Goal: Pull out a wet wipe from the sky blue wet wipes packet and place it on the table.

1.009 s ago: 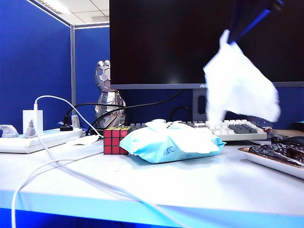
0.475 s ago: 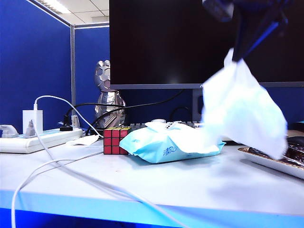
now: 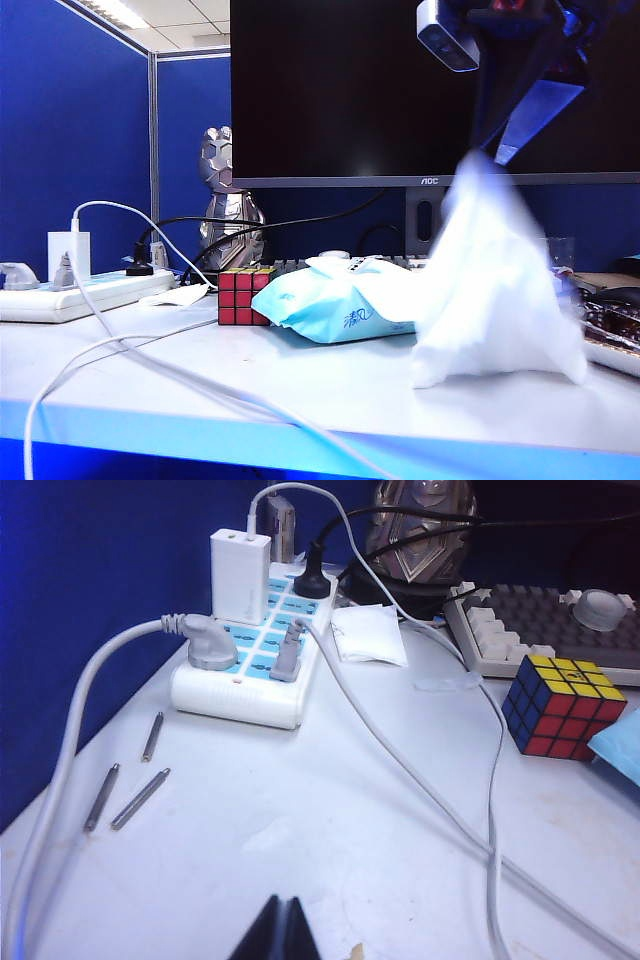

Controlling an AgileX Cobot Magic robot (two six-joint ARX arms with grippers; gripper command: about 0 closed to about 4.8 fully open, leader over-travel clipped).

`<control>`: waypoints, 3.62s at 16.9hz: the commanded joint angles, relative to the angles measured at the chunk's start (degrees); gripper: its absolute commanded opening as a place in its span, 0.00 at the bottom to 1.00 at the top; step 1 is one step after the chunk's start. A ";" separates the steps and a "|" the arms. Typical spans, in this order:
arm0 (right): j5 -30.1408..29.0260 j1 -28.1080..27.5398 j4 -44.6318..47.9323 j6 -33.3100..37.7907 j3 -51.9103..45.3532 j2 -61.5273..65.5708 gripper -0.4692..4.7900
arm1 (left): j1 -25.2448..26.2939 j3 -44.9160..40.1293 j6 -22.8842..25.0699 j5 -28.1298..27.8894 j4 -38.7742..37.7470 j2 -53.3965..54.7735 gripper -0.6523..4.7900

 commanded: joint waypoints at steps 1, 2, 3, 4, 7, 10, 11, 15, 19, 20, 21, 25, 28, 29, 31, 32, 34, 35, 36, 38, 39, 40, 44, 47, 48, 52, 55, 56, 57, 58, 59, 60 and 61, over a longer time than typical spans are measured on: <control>-0.76 0.07 0.46 -0.26 0.31 -0.28 0.50 | 0.04 -0.11 -0.11 0.00 -0.35 -0.20 0.12; -0.76 0.07 0.98 -0.26 0.31 -0.28 0.57 | 0.04 -0.11 -0.11 0.00 -0.35 -0.20 0.12; -0.74 0.07 2.51 -0.26 0.31 -0.31 0.58 | 0.04 -0.11 -0.11 0.00 -0.35 -0.20 0.12; -0.72 0.07 4.02 -0.22 0.33 -0.35 0.58 | 0.04 -0.11 -0.11 0.00 -0.35 -0.20 0.12; -0.74 0.07 6.75 0.57 1.22 -0.44 0.33 | 0.04 -0.11 -0.11 0.00 -0.35 -0.20 0.12; -0.48 0.07 7.93 1.29 5.97 -1.20 0.09 | 0.04 -0.11 -0.11 -0.02 -0.35 -0.20 0.12; -0.28 0.07 7.89 1.29 7.78 -1.60 0.09 | 0.04 -0.11 -0.11 0.00 -0.35 -0.20 0.12; 2.54 0.07 7.76 1.29 19.74 -7.41 0.09 | 0.04 -0.11 -0.11 0.00 -0.37 -0.20 0.12; 9.90 0.04 8.02 1.90 29.68 -17.70 0.09 | 0.04 -0.11 -0.11 0.00 -0.37 -0.20 0.12; 9.77 0.04 8.55 1.88 31.06 -20.24 0.09 | 0.04 -0.11 -0.11 0.00 -0.37 -0.20 0.12; 9.77 0.04 9.31 1.92 31.74 -22.67 0.09 | 0.04 -0.11 -0.11 0.00 -0.37 -0.20 0.12; 9.81 0.04 10.45 1.88 32.11 -37.31 0.09 | 0.04 -0.11 -0.11 0.00 -0.37 -0.20 0.12; 9.88 0.04 9.07 1.88 31.95 -49.88 0.09 | 0.04 -0.11 -0.11 0.00 -0.37 -0.20 0.12; 10.47 0.04 8.07 1.79 31.43 -51.76 0.09 | 0.04 -0.11 -0.11 0.00 -0.37 -0.20 0.12; 15.87 0.00 8.37 0.79 23.41 -57.72 0.09 | 0.04 -0.11 -0.11 0.00 -0.37 -0.20 0.12; 16.35 0.00 10.19 0.81 18.53 -60.04 0.09 | 0.04 -0.11 -0.11 0.00 -0.37 -0.20 0.12; 15.96 -0.44 20.70 0.83 0.52 -67.14 0.09 | 0.04 -0.11 -0.11 0.00 -0.37 -0.20 0.12; 14.38 -1.44 26.16 0.87 -6.93 -69.75 0.09 | 0.04 -0.11 -0.11 0.00 -0.37 -0.20 0.12; 13.46 -2.89 31.93 1.36 -14.34 -72.19 0.09 | 0.04 -0.11 -0.11 0.00 -0.37 -0.20 0.12; 13.57 -5.46 44.00 4.48 -28.65 -76.00 0.09 | 0.04 -0.11 -0.11 0.00 -0.37 -0.20 0.12; 13.44 -6.73 50.42 7.41 -36.74 -77.72 0.09 | 0.04 -0.11 -0.11 0.00 -0.37 -0.20 0.12; 13.35 -8.00 54.21 8.57 -43.45 -79.12 0.09 | 0.04 -0.11 -0.11 0.00 -0.37 -0.20 0.12; 13.44 -10.91 60.85 8.83 -58.97 -82.55 0.09 | 0.04 -0.11 -0.11 0.00 -0.37 -0.20 0.12; 13.73 -11.54 63.17 9.44 -67.41 -85.68 0.09 | 0.04 -0.11 -0.11 0.00 -0.37 -0.20 0.12; 13.81 -11.56 62.79 10.29 -68.94 -85.68 0.09 | 0.04 -0.11 -0.11 0.00 -0.37 -0.20 0.12; 16.39 -13.49 62.71 12.28 -73.29 -85.70 0.09 | 0.04 -0.11 -0.11 0.00 -0.37 -0.20 0.12; 17.75 -13.46 61.22 14.08 -75.19 -85.70 0.09 | 0.04 -0.11 -0.11 0.00 -0.37 -0.20 0.12; 17.75 -13.44 60.81 14.78 -76.50 -85.70 0.09 | 0.04 -0.11 -0.11 0.00 -0.37 -0.20 0.12; 17.73 -13.44 60.54 14.80 -77.61 -85.70 0.09 | 0.04 -0.11 -0.11 0.00 -0.37 -0.20 0.12; 17.68 -13.44 58.73 14.82 -78.95 -85.70 0.09 | 0.04 -0.11 -0.11 -0.02 -0.37 -0.20 0.12; 17.68 -13.46 56.63 14.82 -79.54 -85.70 0.09 | 0.04 -0.11 -0.11 0.00 -0.37 -0.20 0.12; 17.77 -13.46 54.58 14.82 -79.69 -85.68 0.09 | 0.04 -0.11 -0.11 0.00 -0.37 -0.20 0.12; 17.73 -13.46 55.08 14.80 -79.69 -85.72 0.09 | 0.04 -0.11 -0.11 -0.02 -0.37 -0.20 0.12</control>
